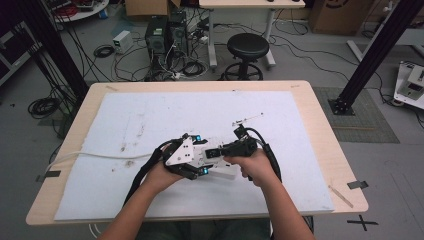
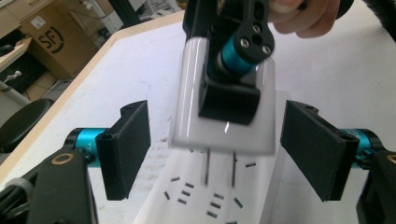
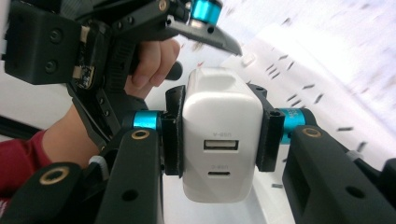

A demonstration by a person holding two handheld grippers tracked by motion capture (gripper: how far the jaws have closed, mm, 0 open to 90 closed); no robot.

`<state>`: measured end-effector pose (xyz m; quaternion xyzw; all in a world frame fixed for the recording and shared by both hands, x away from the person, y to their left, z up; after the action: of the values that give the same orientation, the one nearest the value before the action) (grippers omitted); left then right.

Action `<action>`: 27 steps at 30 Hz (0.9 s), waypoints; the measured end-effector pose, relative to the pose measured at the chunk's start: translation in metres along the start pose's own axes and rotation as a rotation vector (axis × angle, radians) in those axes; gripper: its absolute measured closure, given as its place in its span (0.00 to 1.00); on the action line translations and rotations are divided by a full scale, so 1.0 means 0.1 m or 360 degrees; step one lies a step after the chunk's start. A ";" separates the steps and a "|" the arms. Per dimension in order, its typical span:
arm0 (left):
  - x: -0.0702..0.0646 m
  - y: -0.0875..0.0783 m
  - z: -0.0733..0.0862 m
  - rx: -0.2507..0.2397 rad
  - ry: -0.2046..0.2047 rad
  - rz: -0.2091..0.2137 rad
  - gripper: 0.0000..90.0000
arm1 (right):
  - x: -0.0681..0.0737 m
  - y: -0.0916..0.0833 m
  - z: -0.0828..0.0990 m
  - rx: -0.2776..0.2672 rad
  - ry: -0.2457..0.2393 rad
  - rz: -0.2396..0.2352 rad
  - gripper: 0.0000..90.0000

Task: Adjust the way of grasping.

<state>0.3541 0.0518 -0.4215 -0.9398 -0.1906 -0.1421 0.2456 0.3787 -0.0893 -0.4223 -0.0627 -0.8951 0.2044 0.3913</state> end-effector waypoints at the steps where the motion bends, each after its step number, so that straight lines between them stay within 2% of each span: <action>1: 0.01 -0.01 0.00 -0.0003 -0.0024 0.0001 0.24 | 0.01 -0.05 -0.03 -0.0024 -0.0030 0.0036 0.70; 3: 0.03 -0.05 0.02 0.0019 -0.0074 0.0018 0.23 | 0.02 -0.08 -0.04 -0.0032 -0.0059 0.0079 0.70; 4: 0.03 -0.05 0.02 0.0019 -0.0074 0.0018 0.23 | 0.02 -0.08 -0.04 -0.0032 -0.0059 0.0079 0.70; 5: 0.05 -0.09 0.03 0.0045 -0.0146 0.0032 0.23 | 0.02 -0.10 -0.05 -0.0035 -0.0074 0.0088 0.70; 6: 0.07 -0.11 0.05 0.0079 -0.0174 0.0034 0.23 | 0.03 -0.14 -0.07 -0.0049 -0.0102 0.0123 0.70; 8: 0.10 -0.17 0.09 0.0145 -0.0226 0.0032 0.23 | 0.04 -0.18 -0.09 -0.0059 -0.0135 0.0145 0.70; 9: 0.10 -0.17 0.09 0.0145 -0.0226 0.0032 0.23 | 0.04 -0.18 -0.09 -0.0059 -0.0135 0.0145 0.70; 10: 0.16 -0.25 0.12 0.0207 -0.0265 0.0012 0.23 | 0.05 -0.20 -0.10 -0.0069 -0.0148 0.0155 0.70; 11: 0.19 -0.30 0.13 0.0234 -0.0287 0.0003 0.23 | 0.08 -0.24 -0.12 -0.0071 -0.0162 0.0179 0.70; 16: 0.30 -0.46 0.15 0.0304 -0.0315 -0.0014 0.23 | 0.11 -0.32 -0.15 -0.0079 -0.0203 0.0212 0.70; 17: 0.36 -0.53 0.17 0.0347 -0.0309 -0.0029 0.23 | 0.12 -0.34 -0.15 -0.0083 -0.0197 0.0225 0.70; 19: 0.36 -0.53 0.17 0.0347 -0.0309 -0.0029 0.23 | 0.11 -0.38 -0.16 -0.0100 -0.0211 0.0234 0.70; 20: 0.48 -0.64 0.21 0.0386 -0.0345 -0.0037 0.22 | 0.10 -0.41 -0.17 -0.0107 -0.0219 0.0256 0.70; 25: 0.63 -0.75 0.33 0.0425 -0.0431 -0.0018 0.20 | 0.08 -0.47 -0.18 -0.0115 -0.0219 0.0292 0.70; 27: 0.68 -0.78 0.38 0.0443 -0.0446 -0.0012 0.20 | 0.06 -0.49 -0.18 -0.0113 -0.0216 0.0306 0.70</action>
<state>0.3878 0.1541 -0.3964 -0.9066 -0.2442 0.0168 0.3436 0.3898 -0.1266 -0.3868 -0.1483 -0.9161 0.2128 0.3059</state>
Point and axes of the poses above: each handheld gripper's, and its own axes: y roughly forward along the jaws, z roughly out of its underside, x roughly to its left, the point moved 6 cm from there along y, roughly forward along the jaws, and after that the axes turned 3 degrees about -z, right-handed, at the moved point
